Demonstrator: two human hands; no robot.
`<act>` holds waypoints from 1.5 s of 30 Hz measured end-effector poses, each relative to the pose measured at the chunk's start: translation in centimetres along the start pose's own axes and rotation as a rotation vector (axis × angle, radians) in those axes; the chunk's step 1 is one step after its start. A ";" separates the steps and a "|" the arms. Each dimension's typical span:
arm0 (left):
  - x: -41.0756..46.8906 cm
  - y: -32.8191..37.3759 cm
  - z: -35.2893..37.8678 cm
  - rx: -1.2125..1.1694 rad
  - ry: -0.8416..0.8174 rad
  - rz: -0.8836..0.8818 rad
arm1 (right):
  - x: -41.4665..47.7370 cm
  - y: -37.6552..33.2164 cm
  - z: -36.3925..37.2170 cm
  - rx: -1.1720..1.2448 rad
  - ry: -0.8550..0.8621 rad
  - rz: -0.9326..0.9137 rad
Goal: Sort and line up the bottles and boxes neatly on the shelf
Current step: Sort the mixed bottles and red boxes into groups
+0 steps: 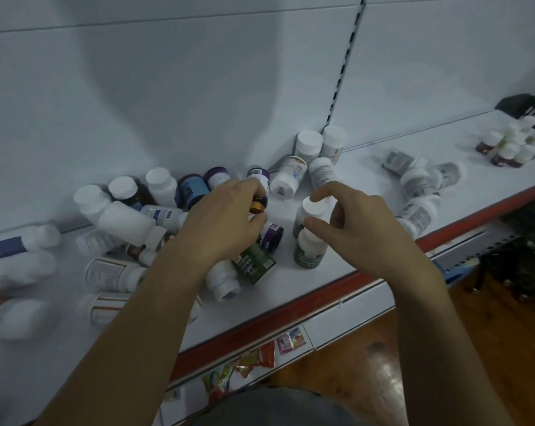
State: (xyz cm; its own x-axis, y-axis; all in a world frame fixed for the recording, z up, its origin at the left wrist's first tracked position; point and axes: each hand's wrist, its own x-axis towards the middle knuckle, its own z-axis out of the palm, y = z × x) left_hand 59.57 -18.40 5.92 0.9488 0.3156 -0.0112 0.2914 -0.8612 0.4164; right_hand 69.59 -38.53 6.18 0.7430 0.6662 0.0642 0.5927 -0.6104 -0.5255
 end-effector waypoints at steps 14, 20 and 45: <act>13.3 6.5 0.5 0.164 -0.275 0.251 | -2.7 9.6 -2.7 -0.176 0.142 0.366; 17.0 9.9 5.2 0.162 -0.443 0.020 | -0.6 14.2 -3.5 -0.213 0.053 0.453; -6.5 2.4 -2.7 -1.118 0.878 -0.376 | 7.2 -2.7 -1.6 0.284 -0.005 -0.456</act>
State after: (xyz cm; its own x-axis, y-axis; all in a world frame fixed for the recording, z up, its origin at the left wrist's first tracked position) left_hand 53.81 -21.45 9.43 0.3443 0.9337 0.0983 -0.1330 -0.0551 0.9896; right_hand 73.78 -32.75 9.39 0.4283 0.8389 0.3358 0.7467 -0.1192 -0.6544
